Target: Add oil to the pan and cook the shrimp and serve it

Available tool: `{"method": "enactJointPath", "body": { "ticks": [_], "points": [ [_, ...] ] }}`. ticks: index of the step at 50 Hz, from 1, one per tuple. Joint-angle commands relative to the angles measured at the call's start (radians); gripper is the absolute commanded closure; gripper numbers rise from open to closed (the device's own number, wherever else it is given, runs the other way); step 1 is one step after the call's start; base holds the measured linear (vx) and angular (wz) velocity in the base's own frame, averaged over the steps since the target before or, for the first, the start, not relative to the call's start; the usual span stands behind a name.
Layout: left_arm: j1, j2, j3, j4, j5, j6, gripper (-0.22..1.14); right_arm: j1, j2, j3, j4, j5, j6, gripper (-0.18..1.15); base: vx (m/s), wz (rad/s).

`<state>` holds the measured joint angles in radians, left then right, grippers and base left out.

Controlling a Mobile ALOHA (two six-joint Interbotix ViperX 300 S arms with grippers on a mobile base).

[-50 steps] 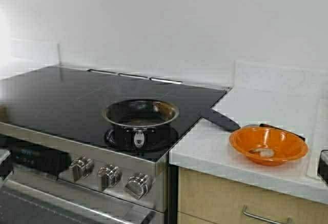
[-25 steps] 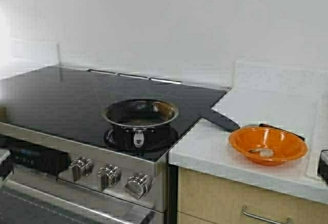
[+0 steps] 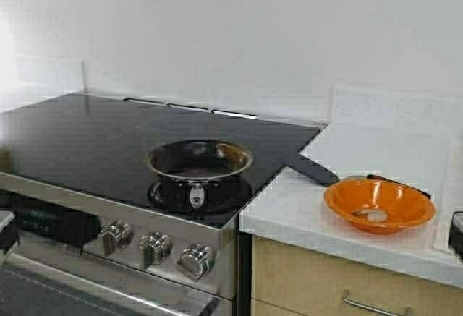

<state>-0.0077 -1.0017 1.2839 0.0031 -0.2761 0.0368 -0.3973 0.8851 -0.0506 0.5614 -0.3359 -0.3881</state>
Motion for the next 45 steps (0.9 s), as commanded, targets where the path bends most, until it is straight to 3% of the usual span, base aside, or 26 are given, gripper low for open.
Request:
{"method": "enactJointPath", "body": {
  "ticks": [1, 29, 34, 45],
  "points": [
    [0.002, 0.008, -0.009, -0.002, -0.008, -0.002, 0.89, -0.002, -0.081, 0.023, -0.002, -0.003, 0.003, 0.07, 0.0, 0.0],
    [0.002, 0.008, -0.009, -0.003, -0.006, -0.002, 0.89, -0.002, -0.314, 0.224, 0.08, 0.144, 0.003, 0.13, 0.0, 0.0],
    [0.002, 0.009, -0.011, -0.005, -0.002, -0.003, 0.89, 0.005, -0.382, 0.229, 0.081, 0.198, 0.0, 0.29, 0.0, 0.0],
    [0.002, 0.009, -0.015, -0.005, 0.0, -0.009, 0.89, 0.041, -0.552, 0.232, 0.078, 0.311, -0.008, 0.83, 0.0, 0.0]
  ]
}}
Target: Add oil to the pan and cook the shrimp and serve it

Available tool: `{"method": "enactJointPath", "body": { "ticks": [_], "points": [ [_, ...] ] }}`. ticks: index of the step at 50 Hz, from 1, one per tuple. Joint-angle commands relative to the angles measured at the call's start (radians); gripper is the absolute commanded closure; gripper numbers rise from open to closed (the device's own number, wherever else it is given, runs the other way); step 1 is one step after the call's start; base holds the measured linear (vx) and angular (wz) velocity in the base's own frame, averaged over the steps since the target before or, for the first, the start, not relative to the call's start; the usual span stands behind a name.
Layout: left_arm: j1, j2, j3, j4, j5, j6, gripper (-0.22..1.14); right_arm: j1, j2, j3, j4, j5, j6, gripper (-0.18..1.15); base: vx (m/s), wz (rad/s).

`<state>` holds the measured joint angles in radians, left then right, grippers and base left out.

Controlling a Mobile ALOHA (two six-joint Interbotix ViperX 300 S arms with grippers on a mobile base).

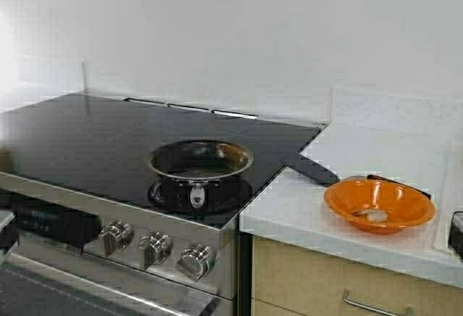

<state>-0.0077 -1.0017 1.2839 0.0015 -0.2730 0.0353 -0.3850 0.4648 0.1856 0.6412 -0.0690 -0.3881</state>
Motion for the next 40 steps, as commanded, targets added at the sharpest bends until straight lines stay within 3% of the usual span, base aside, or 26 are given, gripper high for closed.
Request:
{"method": "enactJointPath", "body": {
  "ticks": [1, 5, 23, 40],
  "points": [
    [0.002, 0.009, -0.015, -0.003, -0.003, -0.011, 0.89, 0.037, -0.147, -0.003, -0.003, 0.049, -0.009, 0.87, 0.0, 0.0],
    [0.002, 0.009, -0.02, -0.003, -0.003, -0.026, 0.89, 0.071, -0.212, 0.018, -0.015, 0.054, -0.018, 0.95, 0.0, 0.0],
    [0.002, 0.0, -0.037, -0.003, -0.002, -0.064, 0.89, 0.322, -0.506, 0.175, -0.106, 0.054, -0.052, 0.9, 0.0, 0.0],
    [0.002, -0.032, -0.037, -0.005, 0.005, -0.067, 0.89, 0.492, -0.772, 0.457, -0.129, 0.094, -0.026, 0.9, 0.0, 0.0]
  ]
}}
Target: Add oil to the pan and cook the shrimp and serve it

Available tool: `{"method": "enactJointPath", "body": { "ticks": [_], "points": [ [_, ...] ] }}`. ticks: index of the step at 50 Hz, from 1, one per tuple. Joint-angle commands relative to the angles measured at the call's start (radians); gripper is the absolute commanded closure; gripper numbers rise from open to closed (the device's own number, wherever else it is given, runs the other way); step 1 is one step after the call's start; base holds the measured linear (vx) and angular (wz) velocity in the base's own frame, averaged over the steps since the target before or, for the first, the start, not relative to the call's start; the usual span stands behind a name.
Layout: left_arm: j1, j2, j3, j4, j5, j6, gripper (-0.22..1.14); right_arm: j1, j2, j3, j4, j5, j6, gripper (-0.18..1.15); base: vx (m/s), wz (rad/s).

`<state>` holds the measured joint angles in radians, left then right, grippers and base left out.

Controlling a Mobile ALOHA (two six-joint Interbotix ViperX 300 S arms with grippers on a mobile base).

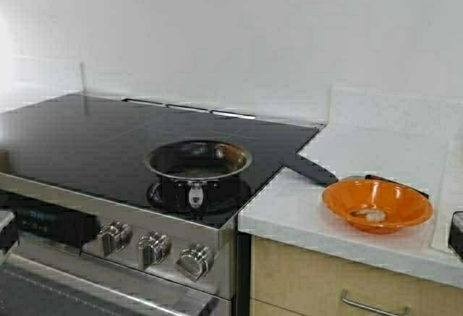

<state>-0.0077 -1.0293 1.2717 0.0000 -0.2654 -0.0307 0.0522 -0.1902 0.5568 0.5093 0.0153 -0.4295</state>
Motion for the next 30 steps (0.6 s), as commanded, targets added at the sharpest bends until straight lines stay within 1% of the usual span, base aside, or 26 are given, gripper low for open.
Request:
{"method": "enactJointPath", "body": {
  "ticks": [1, 9, 12, 15, 18, 21, 26, 28, 30],
  "points": [
    [0.002, -0.006, -0.025, -0.003, -0.003, -0.002, 0.89, 0.063, -0.13, 0.103, 0.006, 0.012, 0.015, 0.9, 0.0, 0.0],
    [0.002, -0.009, -0.025, -0.002, 0.0, -0.002, 0.89, 0.072, -0.23, 0.198, 0.048, 0.091, 0.015, 0.9, 0.0, 0.0],
    [0.002, -0.009, -0.025, -0.003, 0.005, -0.003, 0.89, 0.072, -0.249, 0.207, 0.043, 0.16, 0.005, 0.9, 0.0, 0.0],
    [0.002, -0.011, -0.025, -0.003, 0.008, -0.006, 0.89, 0.075, -0.253, 0.192, 0.023, 0.264, -0.011, 0.9, 0.0, -0.02],
    [0.002, -0.009, -0.025, -0.003, 0.009, -0.011, 0.89, 0.083, -0.253, 0.166, -0.026, 0.377, -0.012, 0.9, 0.0, 0.0],
    [0.002, -0.009, -0.026, -0.002, 0.008, -0.017, 0.89, 0.103, -0.253, 0.144, -0.109, 0.457, -0.009, 0.89, 0.0, 0.0],
    [0.002, -0.009, -0.025, -0.002, 0.009, -0.021, 0.89, 0.176, -0.256, 0.127, -0.249, 0.505, 0.018, 0.87, 0.0, 0.0],
    [0.002, -0.011, -0.025, -0.003, 0.009, -0.021, 0.89, 0.219, -0.256, 0.123, -0.288, 0.512, 0.021, 0.84, 0.0, 0.0],
    [0.002, -0.009, -0.025, -0.002, 0.009, -0.021, 0.89, 0.262, -0.256, 0.12, -0.324, 0.523, 0.025, 0.79, 0.0, 0.0]
  ]
}}
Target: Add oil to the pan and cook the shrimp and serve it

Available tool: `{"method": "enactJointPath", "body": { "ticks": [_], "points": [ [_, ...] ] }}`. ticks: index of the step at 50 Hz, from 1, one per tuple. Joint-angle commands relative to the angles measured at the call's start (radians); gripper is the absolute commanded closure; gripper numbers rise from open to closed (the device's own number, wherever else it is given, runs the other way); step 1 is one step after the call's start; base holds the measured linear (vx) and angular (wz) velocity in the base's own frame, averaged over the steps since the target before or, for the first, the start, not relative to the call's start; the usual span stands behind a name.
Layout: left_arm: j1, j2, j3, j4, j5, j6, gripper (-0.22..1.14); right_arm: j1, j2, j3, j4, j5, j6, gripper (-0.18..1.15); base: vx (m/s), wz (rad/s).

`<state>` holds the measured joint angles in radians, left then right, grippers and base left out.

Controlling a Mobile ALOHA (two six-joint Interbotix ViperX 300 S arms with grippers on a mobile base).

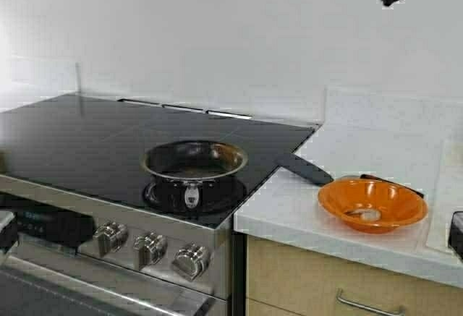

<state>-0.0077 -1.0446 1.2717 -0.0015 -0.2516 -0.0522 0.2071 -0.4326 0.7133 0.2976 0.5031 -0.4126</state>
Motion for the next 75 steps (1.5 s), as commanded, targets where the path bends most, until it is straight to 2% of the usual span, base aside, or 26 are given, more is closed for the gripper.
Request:
{"method": "enactJointPath", "body": {
  "ticks": [1, 10, 13, 16, 23, 24, 29, 33, 40, 48, 63, 75],
  "points": [
    [0.002, 0.006, -0.025, 0.0, -0.005, 0.0, 0.89, 0.129, -0.012, -0.038, -0.124, 0.04, 0.011, 0.75, 0.0, 0.0],
    [0.002, 0.006, -0.023, 0.0, -0.005, 0.0, 0.89, 0.287, 0.025, -0.043, -0.224, 0.069, 0.118, 0.25, 0.0, 0.0],
    [0.002, 0.005, -0.025, 0.0, -0.005, 0.0, 0.89, 0.333, 0.044, -0.037, -0.282, 0.089, 0.187, 0.13, 0.0, 0.0],
    [0.002, 0.006, -0.023, -0.002, -0.005, 0.0, 0.89, 0.393, 0.071, -0.031, -0.377, 0.11, 0.262, 0.06, 0.0, 0.0],
    [0.002, 0.005, -0.023, 0.0, -0.006, -0.002, 0.89, 0.58, 0.16, -0.014, -0.719, 0.216, 0.518, 0.05, 0.0, 0.0],
    [0.002, 0.006, -0.023, -0.002, -0.005, -0.002, 0.89, 0.624, 0.189, -0.012, -0.816, 0.256, 0.595, 0.05, 0.0, 0.0],
    [0.0, 0.006, -0.021, -0.002, -0.005, -0.002, 0.89, 0.747, 0.295, -0.011, -1.124, 0.399, 0.865, 0.05, 0.0, 0.0],
    [0.0, 0.006, -0.021, -0.002, -0.003, -0.002, 0.89, 0.813, 0.377, -0.009, -1.276, 0.471, 1.031, 0.04, 0.0, 0.0],
    [0.0, 0.006, -0.021, 0.0, -0.003, -0.002, 0.89, 0.879, 0.486, -0.02, -1.246, 0.459, 1.106, 0.02, 0.0, 0.0],
    [0.002, 0.005, -0.021, 0.0, -0.002, -0.002, 0.89, 0.89, 0.586, -0.021, -1.232, 0.437, 1.187, 0.01, 0.0, 0.0],
    [0.002, 0.005, -0.021, 0.0, -0.002, -0.003, 0.89, 0.928, 0.646, 0.051, -1.488, 0.448, 1.64, 0.02, 0.0, 0.0],
    [0.002, 0.005, -0.02, -0.002, -0.002, -0.003, 0.89, 0.928, 0.77, 0.069, -1.514, 0.494, 1.689, 0.02, 0.0, 0.0]
  ]
}}
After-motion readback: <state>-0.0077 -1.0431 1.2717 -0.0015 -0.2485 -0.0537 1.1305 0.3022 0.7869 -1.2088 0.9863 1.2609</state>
